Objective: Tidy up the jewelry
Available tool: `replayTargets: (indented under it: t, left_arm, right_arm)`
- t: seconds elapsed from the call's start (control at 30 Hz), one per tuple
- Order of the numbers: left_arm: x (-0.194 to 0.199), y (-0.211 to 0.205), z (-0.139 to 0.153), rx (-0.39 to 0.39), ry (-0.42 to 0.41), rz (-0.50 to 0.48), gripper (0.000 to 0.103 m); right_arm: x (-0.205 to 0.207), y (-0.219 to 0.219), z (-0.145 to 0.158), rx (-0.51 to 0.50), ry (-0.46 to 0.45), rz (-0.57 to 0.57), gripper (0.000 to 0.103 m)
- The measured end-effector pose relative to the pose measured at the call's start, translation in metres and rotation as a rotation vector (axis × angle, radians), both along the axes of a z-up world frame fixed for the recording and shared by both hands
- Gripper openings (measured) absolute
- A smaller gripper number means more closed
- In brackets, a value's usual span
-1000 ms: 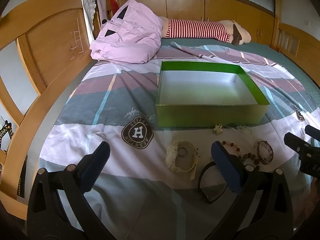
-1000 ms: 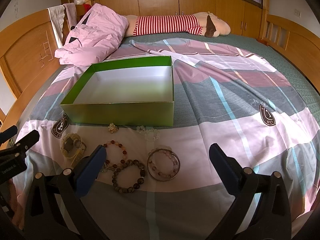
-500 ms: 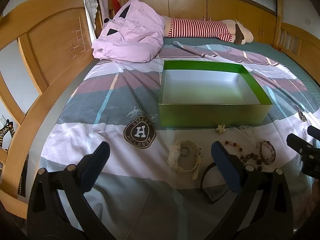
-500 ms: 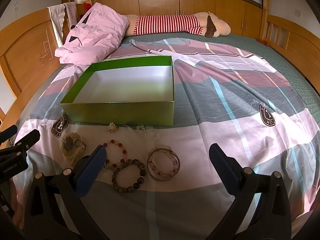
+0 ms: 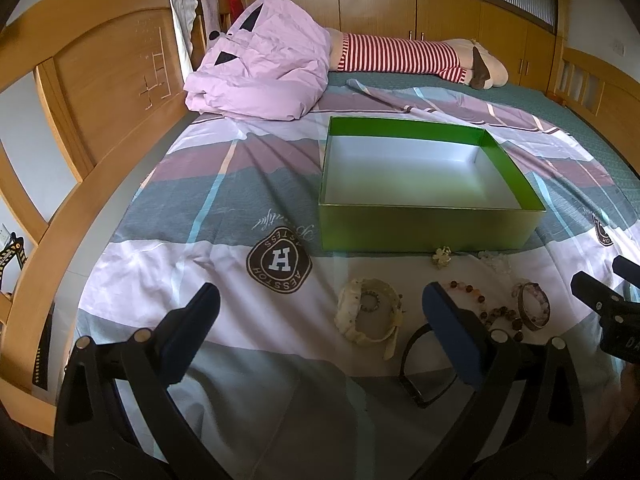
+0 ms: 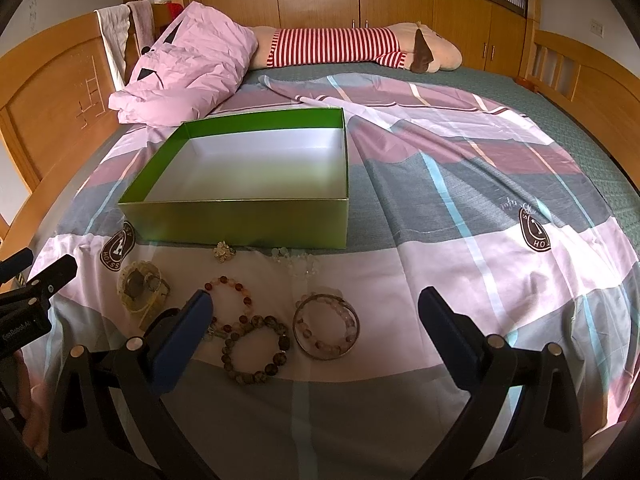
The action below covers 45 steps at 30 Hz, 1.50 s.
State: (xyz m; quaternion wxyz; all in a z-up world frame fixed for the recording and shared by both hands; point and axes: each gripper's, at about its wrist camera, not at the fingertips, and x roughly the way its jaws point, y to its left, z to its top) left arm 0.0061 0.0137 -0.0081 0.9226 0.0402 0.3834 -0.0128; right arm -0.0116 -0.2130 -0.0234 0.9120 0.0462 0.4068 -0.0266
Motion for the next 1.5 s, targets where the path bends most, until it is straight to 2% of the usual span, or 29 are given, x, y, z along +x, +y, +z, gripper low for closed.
replayTargets:
  t: [0.43, 0.6, 0.8, 1.0, 1.1, 1.17, 1.23, 1.27, 1.3, 1.37, 1.4, 1.5]
  left_arm:
    - [0.002, 0.002, -0.003, 0.009, 0.014, 0.008, 0.101]
    - [0.005, 0.003, -0.003, 0.004, 0.026, 0.019, 0.101]
    - [0.008, 0.005, -0.005, -0.007, 0.042, 0.013, 0.101]
    - [0.009, 0.002, -0.002, 0.017, 0.033, -0.002, 0.101]
    - [0.018, 0.003, 0.005, 0.020, 0.043, -0.022, 0.101]
    - [0.031, 0.002, 0.007, 0.014, 0.084, -0.038, 0.101]
    - [0.049, -0.001, 0.003, 0.019, 0.159, -0.058, 0.101]
    - [0.056, -0.003, 0.000, 0.015, 0.182, -0.072, 0.101]
    - [0.063, -0.004, -0.002, 0.008, 0.200, -0.083, 0.101]
    - [0.074, -0.006, -0.010, -0.019, 0.239, -0.086, 0.101]
    - [0.077, -0.006, -0.012, -0.036, 0.256, -0.089, 0.101]
    - [0.089, -0.002, -0.026, -0.098, 0.328, -0.091, 0.101]
  right_arm:
    - [0.001, -0.001, -0.004, -0.008, 0.011, -0.003, 0.102]
    - [0.005, -0.003, -0.007, -0.010, 0.045, -0.015, 0.102]
    - [0.007, -0.003, -0.008, -0.094, 0.061, -0.065, 0.102]
    - [0.011, 0.002, 0.002, -0.065, 0.052, -0.018, 0.102]
    - [0.016, 0.001, 0.003, -0.074, 0.086, -0.048, 0.102]
    - [0.024, -0.003, -0.003, -0.019, 0.167, -0.019, 0.102]
    - [0.032, -0.012, -0.011, 0.127, 0.244, 0.021, 0.102]
    - [0.032, -0.012, -0.011, 0.127, 0.244, 0.021, 0.102]
    - [0.037, -0.021, -0.018, 0.236, 0.296, 0.018, 0.102]
    - [0.043, -0.034, -0.024, 0.336, 0.338, -0.007, 0.102]
    - [0.045, -0.044, -0.024, 0.344, 0.338, -0.035, 0.102]
    - [0.051, -0.053, -0.025, 0.274, 0.342, -0.065, 0.102]
